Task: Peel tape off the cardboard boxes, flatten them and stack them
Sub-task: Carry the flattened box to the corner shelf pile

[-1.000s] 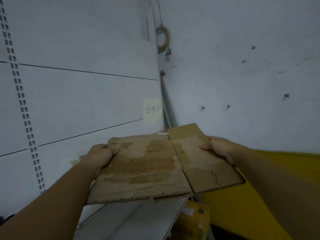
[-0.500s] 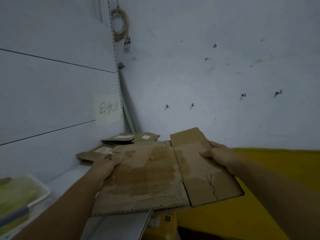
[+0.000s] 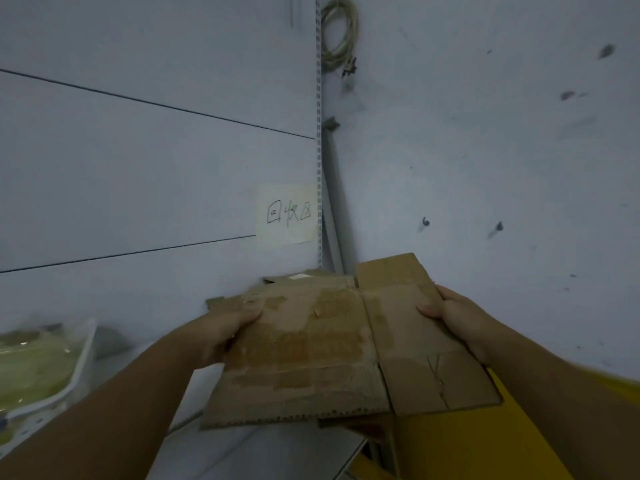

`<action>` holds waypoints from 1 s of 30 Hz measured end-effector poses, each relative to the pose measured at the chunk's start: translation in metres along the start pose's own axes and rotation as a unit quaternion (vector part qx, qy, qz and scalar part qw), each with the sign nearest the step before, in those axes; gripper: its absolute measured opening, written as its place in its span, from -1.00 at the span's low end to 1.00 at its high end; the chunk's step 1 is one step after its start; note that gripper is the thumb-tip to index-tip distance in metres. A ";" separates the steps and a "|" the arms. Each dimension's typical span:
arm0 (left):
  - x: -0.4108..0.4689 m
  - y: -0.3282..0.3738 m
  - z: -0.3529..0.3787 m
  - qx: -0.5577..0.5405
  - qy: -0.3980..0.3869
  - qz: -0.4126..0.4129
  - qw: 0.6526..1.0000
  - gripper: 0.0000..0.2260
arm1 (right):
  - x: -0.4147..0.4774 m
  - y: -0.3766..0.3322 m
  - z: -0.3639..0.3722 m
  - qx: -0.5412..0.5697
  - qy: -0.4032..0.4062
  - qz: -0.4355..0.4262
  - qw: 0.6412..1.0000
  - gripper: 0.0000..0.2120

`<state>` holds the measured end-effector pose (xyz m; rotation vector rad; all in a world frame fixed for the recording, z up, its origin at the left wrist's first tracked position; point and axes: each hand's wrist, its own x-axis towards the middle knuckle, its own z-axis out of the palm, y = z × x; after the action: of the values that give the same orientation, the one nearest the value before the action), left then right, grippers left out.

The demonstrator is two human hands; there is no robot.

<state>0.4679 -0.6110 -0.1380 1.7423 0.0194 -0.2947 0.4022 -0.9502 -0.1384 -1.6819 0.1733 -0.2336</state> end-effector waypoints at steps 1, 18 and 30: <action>0.004 0.000 -0.007 0.011 -0.007 -0.015 1.000 -0.61 | 0.015 0.000 0.003 0.007 -0.007 -0.005 1.000 -0.61; 0.144 0.035 -0.008 -0.148 0.014 -0.001 0.989 -0.58 | 0.227 -0.024 0.006 0.001 -0.041 -0.064 0.997 -0.71; 0.152 0.041 0.016 0.045 0.330 -0.011 0.943 -0.69 | 0.360 -0.021 0.074 -0.247 -0.167 -0.251 0.921 -0.63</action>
<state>0.6186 -0.6577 -0.1330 1.8606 0.5170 0.2890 0.7686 -0.9660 -0.1071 -2.2238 -0.5041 -0.2951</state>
